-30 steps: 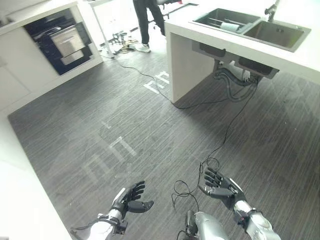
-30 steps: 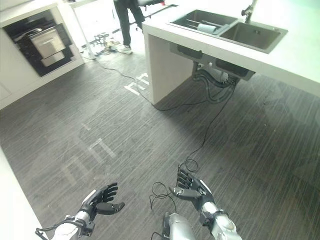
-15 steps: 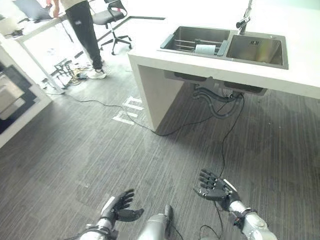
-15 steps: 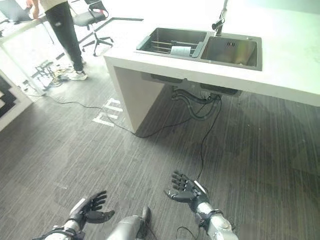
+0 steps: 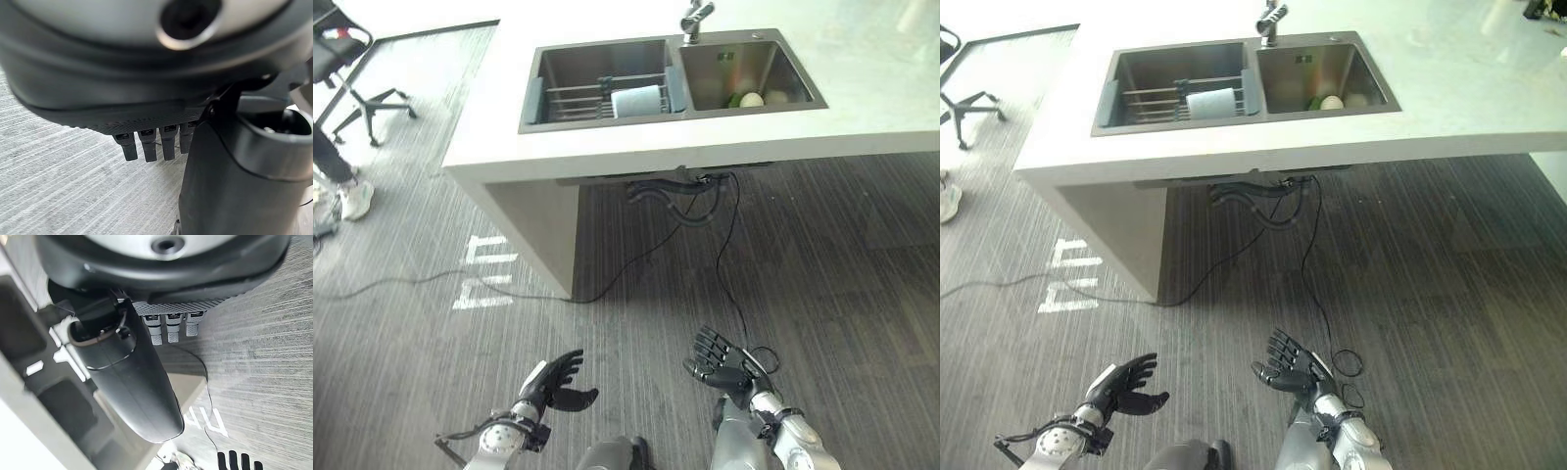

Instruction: Place the dishes in the dishwasher.

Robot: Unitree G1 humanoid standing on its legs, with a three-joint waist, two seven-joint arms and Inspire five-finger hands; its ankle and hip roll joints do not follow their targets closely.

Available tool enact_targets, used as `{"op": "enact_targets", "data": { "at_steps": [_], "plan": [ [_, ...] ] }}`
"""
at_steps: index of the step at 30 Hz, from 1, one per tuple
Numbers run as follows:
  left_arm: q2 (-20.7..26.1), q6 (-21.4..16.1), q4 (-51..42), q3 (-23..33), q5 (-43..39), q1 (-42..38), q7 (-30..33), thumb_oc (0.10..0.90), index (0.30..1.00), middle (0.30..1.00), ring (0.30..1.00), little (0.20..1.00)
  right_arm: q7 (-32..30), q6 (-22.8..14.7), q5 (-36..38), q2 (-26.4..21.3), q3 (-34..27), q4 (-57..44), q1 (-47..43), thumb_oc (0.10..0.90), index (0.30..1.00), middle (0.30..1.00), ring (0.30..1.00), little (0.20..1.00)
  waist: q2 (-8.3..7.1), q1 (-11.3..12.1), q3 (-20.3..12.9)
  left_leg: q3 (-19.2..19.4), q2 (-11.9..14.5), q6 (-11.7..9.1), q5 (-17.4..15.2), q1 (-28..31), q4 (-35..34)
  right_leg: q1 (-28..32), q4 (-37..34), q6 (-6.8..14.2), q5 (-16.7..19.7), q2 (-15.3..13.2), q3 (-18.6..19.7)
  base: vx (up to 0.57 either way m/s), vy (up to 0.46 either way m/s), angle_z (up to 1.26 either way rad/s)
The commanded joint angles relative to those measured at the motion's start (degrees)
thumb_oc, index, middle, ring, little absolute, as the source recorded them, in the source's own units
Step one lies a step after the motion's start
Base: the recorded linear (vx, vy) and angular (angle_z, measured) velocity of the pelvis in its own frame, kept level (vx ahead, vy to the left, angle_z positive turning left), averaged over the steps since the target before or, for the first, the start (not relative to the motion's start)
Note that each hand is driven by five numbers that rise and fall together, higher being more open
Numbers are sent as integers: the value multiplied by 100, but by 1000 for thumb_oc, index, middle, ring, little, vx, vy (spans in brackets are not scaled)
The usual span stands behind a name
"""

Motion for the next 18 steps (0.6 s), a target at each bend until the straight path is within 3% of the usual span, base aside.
{"op": "enact_targets", "data": {
  "at_steps": [1, 2, 4, 6, 7, 8, 9, 10, 11, 12, 13, 15, 18],
  "plan": [
    [189, -378, -840, 180, -7, 257, -42, 800, 900, 900, 900, 900, 433, -436, -38, -430, -115, -886, -382, 800, 900, 900, 900, 900, -139, 138, -400, 228, 287, 48, -76, 114, -319, 1203, -438, 478, -346, 499, -123, 585, -653, -59],
    [174, -310, -930, 166, 39, 305, -35, 800, 900, 900, 900, 900, 427, -397, -84, -521, -98, -964, -420, 800, 900, 900, 900, 900, -226, 171, -438, 263, 366, -38, 153, 135, -319, 1260, -438, 348, -478, 568, -160, 310, -366, -43],
    [120, -269, -976, 195, 18, 355, -17, 800, 900, 900, 900, 900, 430, -264, -69, -642, -90, -1034, -477, 800, 900, 900, 900, 900, -260, 219, -430, 303, 503, -128, 472, 187, -185, 1367, -438, 171, -620, 670, -247, 284, -328, -29],
    [42, -240, -1003, 253, 29, 404, -89, 800, 900, 900, 900, 900, 429, -199, -192, -769, -95, -1122, -427, 800, 900, 900, 900, 900, -271, 247, -432, 328, 707, -210, 995, -326, 797, 1564, -438, -128, -857, 881, -352, 264, -315, -57],
    [30, -248, -981, 256, 62, 394, -128, 800, 900, 900, 900, 900, 417, -197, -195, -800, -112, -1151, -385, 800, 900, 900, 900, 900, -276, 244, -424, 326, 729, -201, 1075, -480, 1007, 1611, -438, -194, -899, 920, -385, 196, -219, -31],
    [10, -248, -936, 239, 72, 363, -149, 800, 900, 900, 900, 900, 422, -193, -154, -847, -137, -1140, -353, 800, 900, 900, 900, 900, -277, 272, -399, 246, 565, -133, 1065, -726, 1126, 1676, -438, -235, -947, 974, -380, 205, -113, -14],
    [-28, -251, -860, 231, 72, 340, -128, 800, 900, 900, 900, 900, 456, -218, -148, -855, -128, -1069, -344, 800, 900, 900, 900, 900, -254, 333, -387, 90, 167, -10, 878, -831, 947, 1725, -438, -210, -977, 1042, -301, 209, -64, -23],
    [-45, -251, -817, 225, 72, 331, -109, 800, 900, 900, 900, 900, 469, -236, -148, -848, -120, -1029, -343, 800, 900, 900, 900, 900, -244, 361, -375, 25, 17, 39, 813, -833, 841, 1749, -438, -194, -986, 1073, -252, 284, -32, -43],
    [-76, -273, -637, 227, 103, 282, -90, 800, 900, 900, 900, 900, 552, -256, -180, -801, -142, -901, -347, 800, 900, 900, 900, 900, -227, 333, -419, 249, -106, 83, 819, -647, 56, 1789, -438, -146, -1051, 1159, -283, 230, -13, -53],
    [-91, -273, -582, 199, 105, 249, -78, 800, 900, 900, 900, 900, 543, -277, -214, -783, -141, -880, -333, 800, 900, 900, 900, 900, -213, 322, -419, 329, -128, 62, 914, -620, -287, 1829, -438, -138, -1083, 1194, -280, 233, 38, -47],
    [-122, -263, -477, 160, 98, 188, -51, 800, 900, 900, 900, 900, 516, -305, -264, -758, -110, -831, -323, 800, 900, 900, 900, 900, -114, 316, -404, 230, -111, 29, 834, -871, -319, 1883, -438, -114, -1133, 1321, -238, 142, 82, -43],
    [-191, -246, -321, 126, 79, 150, -16, 800, 900, 900, 900, 900, 427, -353, -335, -717, -44, -751, -310, 800, 900, 900, 900, 900, 13, 377, -401, -41, -4, -104, 988, -1321, -319, 1969, -438, -88, -1245, 1496, -138, 157, 95, -42],
    [-290, -188, 99, 209, 58, 45, -74, 800, 900, 900, 900, 900, 276, -381, -429, -704, 54, -548, -327, 800, 900, 900, 900, 900, 44, 428, -419, -166, 95, -115, 1080, -1533, -319, 2085, -438, -82, -1375, 1533, -107, 168, 167, -41]
  ]
}}
